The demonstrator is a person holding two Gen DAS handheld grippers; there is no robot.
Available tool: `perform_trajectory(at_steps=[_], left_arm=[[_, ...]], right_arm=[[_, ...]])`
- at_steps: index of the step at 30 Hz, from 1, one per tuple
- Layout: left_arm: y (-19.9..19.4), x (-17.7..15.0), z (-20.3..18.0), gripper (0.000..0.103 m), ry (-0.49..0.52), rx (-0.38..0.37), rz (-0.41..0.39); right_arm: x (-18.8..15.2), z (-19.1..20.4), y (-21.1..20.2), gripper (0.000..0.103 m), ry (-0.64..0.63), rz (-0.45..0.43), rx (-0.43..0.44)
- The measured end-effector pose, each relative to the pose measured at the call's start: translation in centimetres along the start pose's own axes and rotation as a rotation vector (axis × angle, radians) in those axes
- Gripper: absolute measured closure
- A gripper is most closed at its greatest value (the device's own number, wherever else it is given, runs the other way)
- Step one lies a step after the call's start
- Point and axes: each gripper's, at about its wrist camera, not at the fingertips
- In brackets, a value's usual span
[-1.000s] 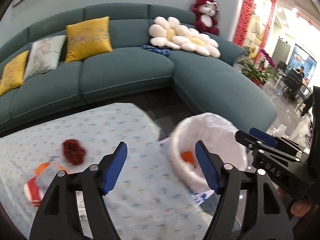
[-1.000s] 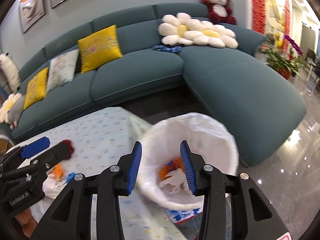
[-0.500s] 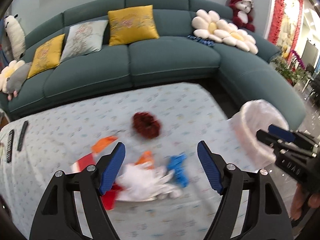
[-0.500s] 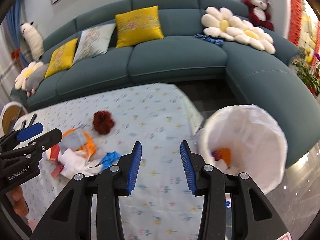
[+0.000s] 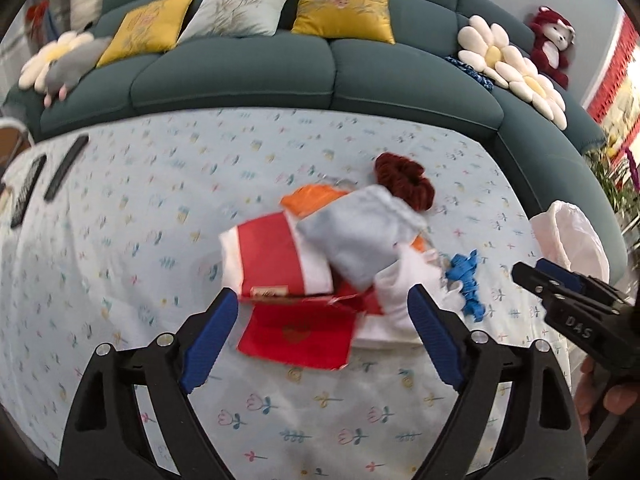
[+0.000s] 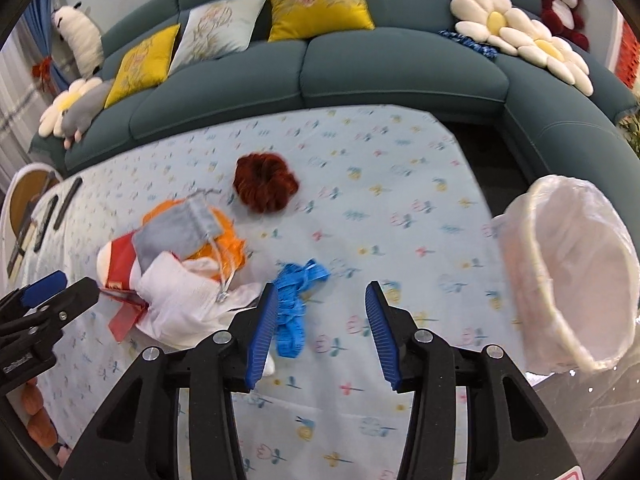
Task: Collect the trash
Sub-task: 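Move both grippers back over the table toward the red packets and blue tape, then grasp the red packet with the left gripper while the right gripper grasps the blue tape measure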
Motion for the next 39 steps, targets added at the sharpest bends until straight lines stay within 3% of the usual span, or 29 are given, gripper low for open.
perform_trajectory(at_steps=[11,15,20,24,27,28,36,38,39], left_arm=[[2.4,-1.2,2.8,0.02,-0.122,-0.078,0.048],[2.7,-1.0,3.0,0.026,-0.147,-0.1,0.047],[3.1,-0.9,3.4,0.047,-0.176,-0.132,0.06],[3.4,-0.9,3.7,0.077,-0.202,-0.146,0.073],[3.4,-0.9,3.6,0.099,-0.193,-0.161,0.075],[3.2,-0.9,3.5,0.101,-0.185,-0.162,0.073],[0.9,-0.7,3.5,0.103,-0.187,-0.16,0.013],[0.7,-0.6,3.8,0.097,-0.228,-0.159,0.023],[0.7,-0.6,4.0,0.082,-0.244,-0.159,0.027]], right_arm=[[-0.8,2.0,3.8,0.059,-0.032,0.063,-0.042],[-1.1,2.3,4.8,0.059,-0.05,0.083,-0.055],[-1.6,2.5,5.7,0.068,-0.059,0.103,-0.054],[-1.9,2.5,6.1,0.083,-0.066,0.117,-0.042],[-2.0,2.4,5.8,0.084,-0.065,0.11,-0.033],[-2.0,2.3,5.6,0.084,-0.06,0.105,-0.028],[-1.6,0.9,3.7,0.084,0.004,0.065,0.007],[-1.5,0.5,3.3,0.084,0.021,0.055,0.012],[-1.4,0.3,3.1,0.084,0.031,0.049,0.015]])
Point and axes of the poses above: each gripper's, at about its wrist camera, not at the fingertips, and y roughly the way its jaws point, z to its left, x to its top, and after that the axes turned 3 degrees about -x, right-handed
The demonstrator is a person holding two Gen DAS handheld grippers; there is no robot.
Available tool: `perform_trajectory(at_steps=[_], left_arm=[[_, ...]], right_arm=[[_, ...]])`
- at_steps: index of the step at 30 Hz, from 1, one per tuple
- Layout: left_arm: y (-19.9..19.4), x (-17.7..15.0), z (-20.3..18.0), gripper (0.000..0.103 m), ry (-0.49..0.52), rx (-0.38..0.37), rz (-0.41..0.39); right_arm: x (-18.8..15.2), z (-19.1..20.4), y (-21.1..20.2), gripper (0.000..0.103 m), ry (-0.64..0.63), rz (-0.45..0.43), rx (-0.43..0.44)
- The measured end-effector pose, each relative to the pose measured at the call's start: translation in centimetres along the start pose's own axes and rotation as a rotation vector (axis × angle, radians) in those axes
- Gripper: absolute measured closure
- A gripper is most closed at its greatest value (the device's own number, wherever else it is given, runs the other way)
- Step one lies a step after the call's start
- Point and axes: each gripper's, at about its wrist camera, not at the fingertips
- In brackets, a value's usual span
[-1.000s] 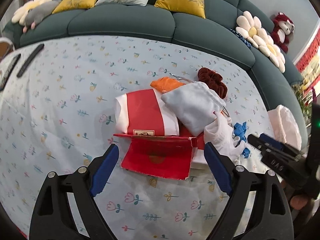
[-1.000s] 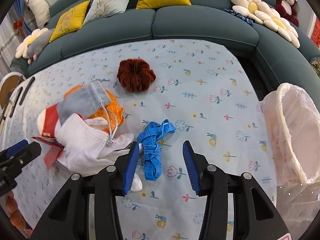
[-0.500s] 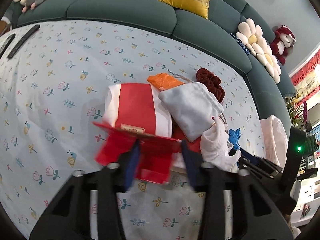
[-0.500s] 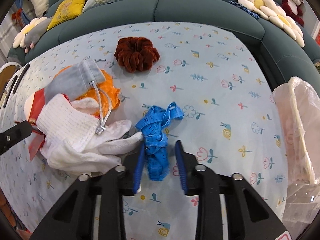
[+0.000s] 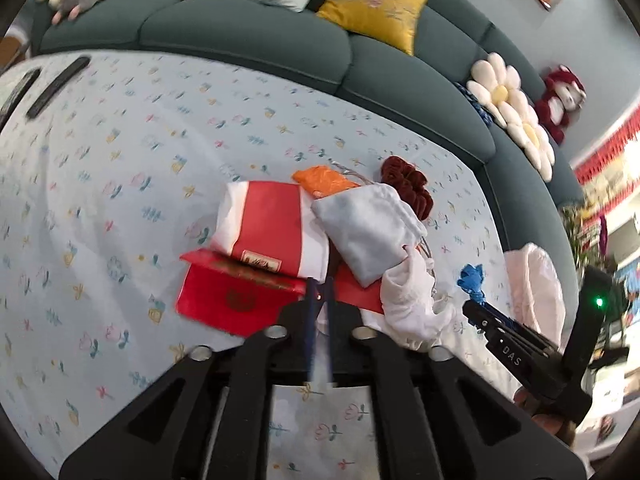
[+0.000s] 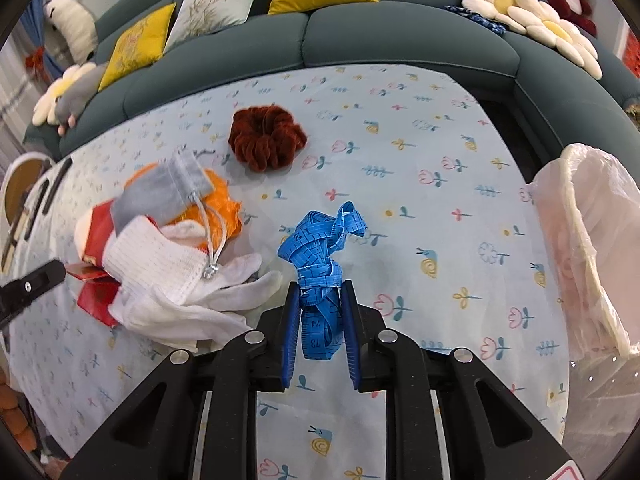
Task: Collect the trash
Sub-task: 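Grasp the red packet with the left gripper while the right gripper grasps the blue tape measure, then carry both items over the wastebasket and open both grippers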
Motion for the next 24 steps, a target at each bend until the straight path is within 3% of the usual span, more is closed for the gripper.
perform_trajectory(at_steps=[1,4,11,12,14,16,19,21,24], left_arm=[[0.0,0.0,0.1,0.06,-0.011,0.003,0.001],[0.3,0.3,0.5,0.04,-0.068,0.026,0.0],[2.9,0.7,2.6,0.037,-0.23,0.026,0.067],[3.2,0.6,2.9,0.039,-0.25,0.024,0.075],[3.8,0.5,3.5,0.053,-0.275,0.01,0.088],[4.1,0.3,3.8,0.077,-0.275,-0.003,0.101],[3.8,0.1,4.1,0.093,-0.281,-0.017,0.096],[3.0,0.1,4.2,0.1,-0.273,-0.012,0.074],[1.6,0.1,3.9,0.101,-0.243,-0.014,0.045]], right_arm=[[0.1,-0.2,-0.1,0.084,0.007,-0.004,0.003],[0.2,-0.6,-0.3,0.084,0.021,-0.01,0.008],[0.1,-0.6,-0.1,0.084,0.019,-0.009,0.018],[0.1,-0.5,-0.1,0.084,0.016,-0.008,0.018],[-0.1,-0.5,0.1,0.084,0.009,-0.006,0.018],[-0.2,-0.4,0.2,0.084,0.005,-0.003,0.02],[-0.3,-0.3,0.2,0.084,-0.001,-0.001,0.025],[-0.3,-0.3,0.1,0.084,0.001,-0.004,0.03],[-0.2,-0.4,-0.5,0.084,0.007,-0.015,0.036]])
Point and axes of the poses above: each gripper's, at about its wrist camera, not at the fingertips, and y roughly the way its jaws point, z to its left, x to its top, and after that the axes turned 3 degrees about -x, right-handed
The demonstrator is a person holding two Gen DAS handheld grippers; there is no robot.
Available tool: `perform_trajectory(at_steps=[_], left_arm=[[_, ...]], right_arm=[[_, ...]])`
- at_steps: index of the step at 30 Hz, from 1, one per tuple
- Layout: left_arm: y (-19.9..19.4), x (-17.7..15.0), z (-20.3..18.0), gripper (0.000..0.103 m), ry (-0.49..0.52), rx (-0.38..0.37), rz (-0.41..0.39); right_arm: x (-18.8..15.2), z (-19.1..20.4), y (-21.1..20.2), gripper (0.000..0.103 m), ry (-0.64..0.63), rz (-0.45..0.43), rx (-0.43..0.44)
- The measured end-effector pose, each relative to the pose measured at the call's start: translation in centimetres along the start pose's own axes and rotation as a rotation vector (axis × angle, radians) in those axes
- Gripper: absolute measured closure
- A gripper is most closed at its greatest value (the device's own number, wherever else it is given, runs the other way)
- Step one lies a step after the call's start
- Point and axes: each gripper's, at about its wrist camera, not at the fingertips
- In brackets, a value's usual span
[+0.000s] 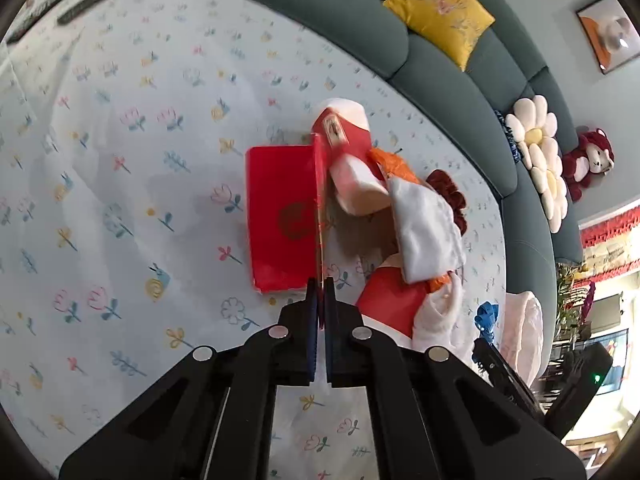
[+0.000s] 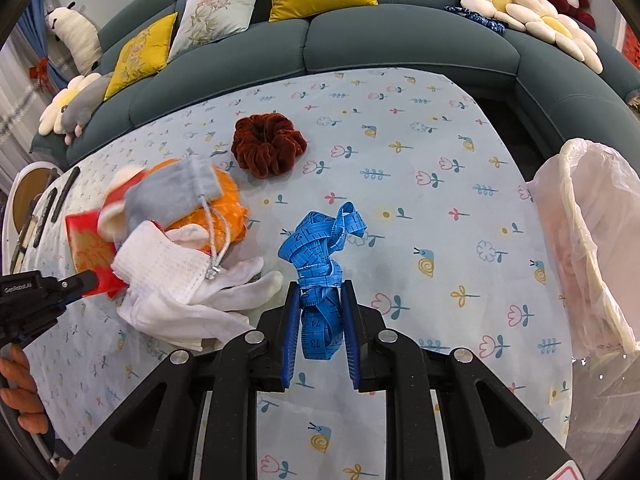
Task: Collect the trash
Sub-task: 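Carry both items over the wastebasket and open both grippers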
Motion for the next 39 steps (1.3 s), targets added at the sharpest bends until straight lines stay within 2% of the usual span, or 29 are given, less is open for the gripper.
perform_trajectory(at_steps=[7,15,21,29,39], left_arm=[[-3.8,-0.7,-2.5,0.101,0.115,-0.006,-0.053],[-6.3,-1.4,-10.3,0.101,0.314,-0.06,-0.085],[-5.2,-2.7,-17.2,0.101,0.476,-0.101,-0.07],[-2.0,-6.2,-26.8,0.101,0.674,-0.198,-0.014],[2.6,-11.2,-35.4,0.101,0.81,-0.308,0.063]], right_arm=[[0.5,-0.2,-1.8,0.084,0.001,-0.038,0.016],[2.6,-1.6,-6.3,0.084,0.014,-0.136,0.029],[3.8,-4.2,-9.7,0.084,0.015,-0.205,-0.001],[4.0,-10.6,-12.3,0.084,0.091,-0.246,-0.067],[2.5,-20.0,-13.1,0.084,0.217,-0.242,-0.18]])
Point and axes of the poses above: each gripper's, at about its wrist camera, not at the fingertips, and y roughly the way its jaws point, z to its left, x to its top, and after that the axes turned 3 degrees about -x, right-handed
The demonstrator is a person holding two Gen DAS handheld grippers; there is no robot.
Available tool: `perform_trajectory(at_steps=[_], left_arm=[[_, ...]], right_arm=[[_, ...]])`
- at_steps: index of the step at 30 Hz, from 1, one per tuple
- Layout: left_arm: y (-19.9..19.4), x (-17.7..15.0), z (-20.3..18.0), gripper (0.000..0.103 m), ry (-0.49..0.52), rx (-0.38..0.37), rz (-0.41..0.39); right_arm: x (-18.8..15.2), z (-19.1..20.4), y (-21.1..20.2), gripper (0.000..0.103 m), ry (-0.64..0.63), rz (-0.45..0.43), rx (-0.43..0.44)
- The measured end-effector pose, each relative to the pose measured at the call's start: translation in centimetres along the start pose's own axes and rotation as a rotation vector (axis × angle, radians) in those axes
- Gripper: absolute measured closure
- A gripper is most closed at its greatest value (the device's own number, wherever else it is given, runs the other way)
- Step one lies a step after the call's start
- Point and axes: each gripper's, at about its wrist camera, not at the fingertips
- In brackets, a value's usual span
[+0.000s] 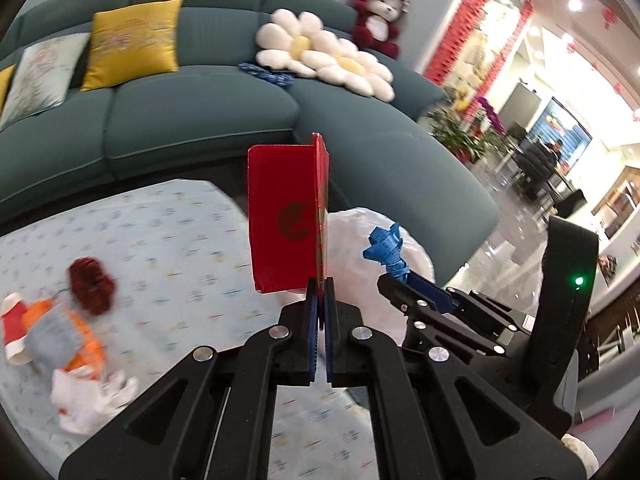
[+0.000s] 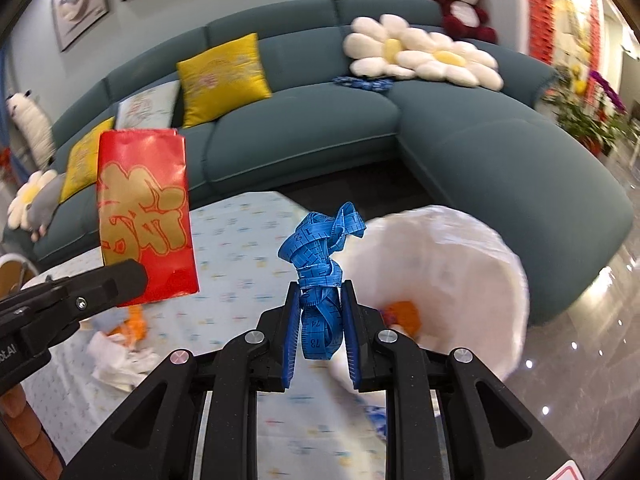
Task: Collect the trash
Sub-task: 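Carry both items over the wastebasket and open both grippers, then move both grippers back over the table toward the cups and gloves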
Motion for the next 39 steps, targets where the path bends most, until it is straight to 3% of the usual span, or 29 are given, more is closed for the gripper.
perform_trajectory(at_steps=[8,14,16,17,18,19,30,37,39], left_arm=[[5.4,0.6,-3.6,0.101,0.031,-0.098,0.06],[7.8,0.5,-4.9,0.1,0.049,-0.122,0.079],[8.1,0.5,-4.8,0.093,0.028,-0.133,0.077],[8.2,0.5,-4.7,0.086,0.015,-0.128,0.072],[8.3,0.5,-4.5,0.069,0.006,-0.121,0.068],[8.2,0.6,-4.3,0.059,0.0,-0.112,0.063],[5.7,0.6,-2.3,0.059,-0.012,-0.015,0.019],[2.5,0.5,0.3,0.052,-0.023,0.057,-0.011],[1.2,0.3,1.6,0.043,-0.038,0.076,-0.02]], right_arm=[[-0.7,-4.7,1.7,0.084,0.057,0.031,-0.075],[-1.2,-6.5,2.5,0.084,0.087,0.048,-0.096],[-1.2,-6.8,2.8,0.084,0.086,0.051,-0.104],[-1.2,-7.0,2.8,0.083,0.087,0.051,-0.109],[-1.2,-7.1,2.8,0.079,0.089,0.048,-0.119],[-1.2,-7.2,2.9,0.075,0.088,0.047,-0.125],[-1.0,-6.4,1.9,0.063,0.093,0.022,-0.104],[-0.4,-3.0,1.3,0.062,0.052,0.01,-0.056],[-0.4,-1.6,1.1,0.062,0.035,0.009,-0.036]])
Point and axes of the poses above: each gripper's, at about its wrist camera, not at the fingertips, and y roughly the way its jaws point, z to its left, x to its top, and after that the axes turned 3 degrees about -x, right-handed
